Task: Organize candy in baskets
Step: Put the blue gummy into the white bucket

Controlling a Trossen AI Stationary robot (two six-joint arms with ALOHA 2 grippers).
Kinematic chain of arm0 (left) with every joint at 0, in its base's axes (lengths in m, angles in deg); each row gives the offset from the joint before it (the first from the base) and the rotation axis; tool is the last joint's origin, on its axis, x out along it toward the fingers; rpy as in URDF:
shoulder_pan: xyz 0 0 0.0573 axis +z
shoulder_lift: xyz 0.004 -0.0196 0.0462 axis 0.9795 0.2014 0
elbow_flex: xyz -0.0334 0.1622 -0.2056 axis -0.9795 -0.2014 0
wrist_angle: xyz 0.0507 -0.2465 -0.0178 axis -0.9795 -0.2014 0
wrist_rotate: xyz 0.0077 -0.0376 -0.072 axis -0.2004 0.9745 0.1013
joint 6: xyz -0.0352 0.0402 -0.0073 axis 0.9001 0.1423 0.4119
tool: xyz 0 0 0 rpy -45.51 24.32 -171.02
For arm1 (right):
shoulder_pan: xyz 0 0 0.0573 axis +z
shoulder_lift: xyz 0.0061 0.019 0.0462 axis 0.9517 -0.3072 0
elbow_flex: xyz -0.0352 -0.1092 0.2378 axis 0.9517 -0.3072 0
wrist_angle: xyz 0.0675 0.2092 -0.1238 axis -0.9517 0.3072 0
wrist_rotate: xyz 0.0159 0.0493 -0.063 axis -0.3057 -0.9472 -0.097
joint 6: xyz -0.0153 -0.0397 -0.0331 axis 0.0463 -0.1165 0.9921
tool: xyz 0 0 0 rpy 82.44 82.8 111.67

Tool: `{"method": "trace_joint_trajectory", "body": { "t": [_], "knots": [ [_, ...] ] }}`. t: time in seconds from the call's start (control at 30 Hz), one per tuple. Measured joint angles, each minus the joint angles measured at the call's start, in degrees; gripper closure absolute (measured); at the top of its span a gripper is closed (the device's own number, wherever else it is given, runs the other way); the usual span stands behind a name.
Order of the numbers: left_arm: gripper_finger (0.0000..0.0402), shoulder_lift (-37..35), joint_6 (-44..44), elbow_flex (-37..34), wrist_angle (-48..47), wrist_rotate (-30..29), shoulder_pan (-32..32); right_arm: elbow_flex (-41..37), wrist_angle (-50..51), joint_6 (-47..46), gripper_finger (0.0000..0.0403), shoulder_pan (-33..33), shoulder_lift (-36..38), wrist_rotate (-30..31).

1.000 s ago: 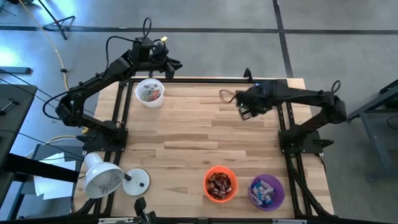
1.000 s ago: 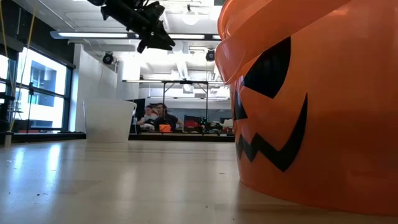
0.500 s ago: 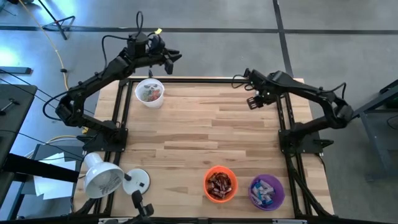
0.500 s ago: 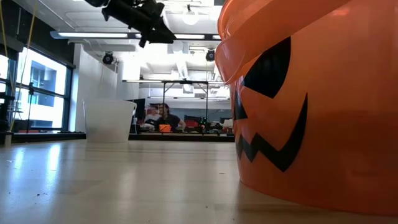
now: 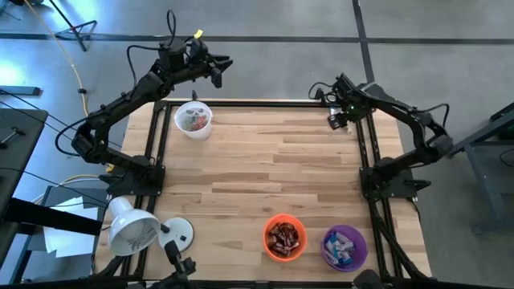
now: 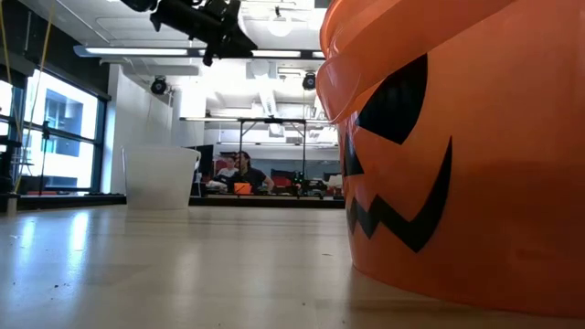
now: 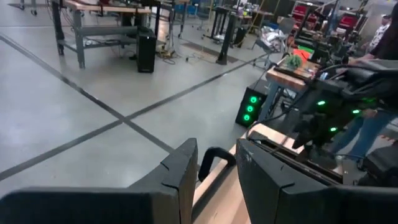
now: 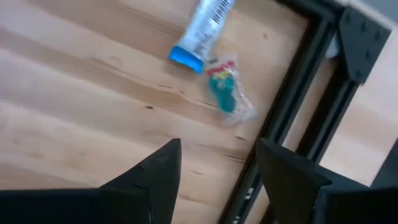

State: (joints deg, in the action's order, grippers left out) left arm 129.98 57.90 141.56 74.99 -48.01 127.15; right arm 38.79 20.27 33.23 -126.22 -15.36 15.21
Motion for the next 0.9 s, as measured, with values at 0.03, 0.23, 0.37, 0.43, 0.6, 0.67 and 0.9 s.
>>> {"method": "trace_joint_trajectory", "body": {
  "t": [0.03,0.23,0.37,0.43,0.6,0.67,0.9],
  "knots": [
    [0.0302,0.0,-0.01,0.0,0.27,-0.02,0.0,0.0,-0.03,-0.63,0.0199,-1.12,-0.89,-0.41],
    [0.0302,0.0,0.34,0.01,0.43,-0.08,-0.03,0.45,0.74,-3.18,0.0198,-3.25,-8.32,-5.68],
    [0.0302,0.0,0.31,0.01,0.4,-0.15,0.01,1.47,0.51,-1.77,0.0198,-3.24,-13.9,-3.63],
    [0.0302,0.0,0.3,0.0,0.4,-0.15,0.04,1.95,0.8,0.37,0.0198,-3.12,-16.66,-1.88],
    [0.0302,0.0,0.3,0.01,0.33,-0.17,0.07,3.77,2.02,2.22,0.0198,-2.83,-21.9,2.49],
    [0.0302,0.0,0.3,0.02,0.31,-0.17,0.07,4.5,2.01,2.47,0.0198,-2.84,-23.21,3.88],
    [0.0302,0.0,0.32,0.0,-0.13,-0.17,0.07,5.74,-0.49,3.7,0.0199,-4.05,-24.45,1.99]
  ]
}}
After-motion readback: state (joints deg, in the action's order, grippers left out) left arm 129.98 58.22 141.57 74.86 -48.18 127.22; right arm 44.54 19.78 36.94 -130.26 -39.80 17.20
